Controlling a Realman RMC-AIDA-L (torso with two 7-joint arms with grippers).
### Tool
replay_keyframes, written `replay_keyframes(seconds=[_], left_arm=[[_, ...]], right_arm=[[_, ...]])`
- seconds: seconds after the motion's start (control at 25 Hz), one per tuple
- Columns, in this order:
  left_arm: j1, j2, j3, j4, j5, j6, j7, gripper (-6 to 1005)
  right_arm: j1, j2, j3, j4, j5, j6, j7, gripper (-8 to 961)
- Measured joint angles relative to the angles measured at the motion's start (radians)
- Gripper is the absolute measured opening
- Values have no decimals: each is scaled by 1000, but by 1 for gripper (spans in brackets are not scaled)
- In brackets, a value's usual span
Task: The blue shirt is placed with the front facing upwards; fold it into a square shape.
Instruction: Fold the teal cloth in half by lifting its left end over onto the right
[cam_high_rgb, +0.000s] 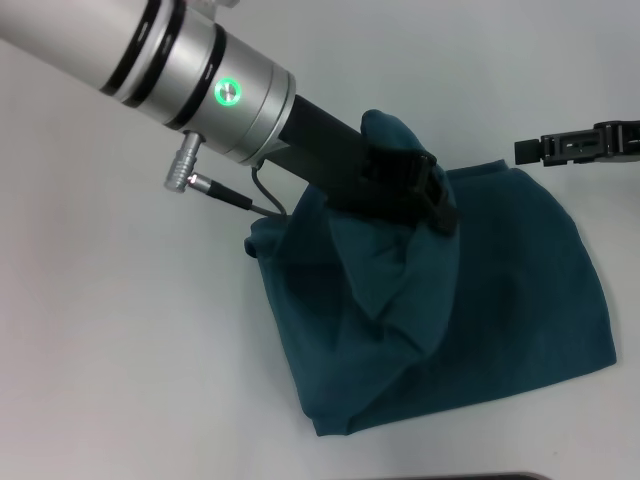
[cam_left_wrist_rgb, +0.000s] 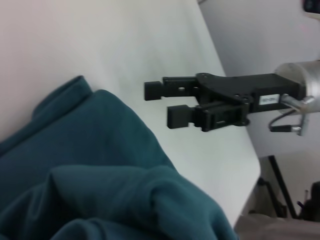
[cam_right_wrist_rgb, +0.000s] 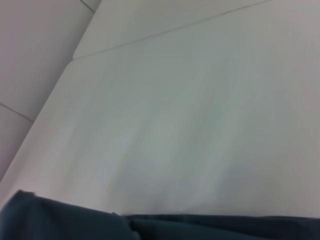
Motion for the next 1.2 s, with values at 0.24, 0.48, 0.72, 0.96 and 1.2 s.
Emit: replay_keyframes(seconds=[0.24,0.48,0.72,0.96,1.2], left_arm=[[-52,2,7,48,18,-31,0,75],[-110,-2,21,83,10,-39,-1,75],[-167,-2,46,163,12,-87,4,75],[-177,3,40,176,15,-104,4,76],[-173,3,37,172,8,-108,9,75]], right_arm=[[6,1,0,0,1,7,2,884],[7,2,0,5,1,17,3,884],[6,8,0,5,0,32,3,884],[6,10,0,6,-2,38,3,884],[6,11,0,6,-4,39,7,884]])
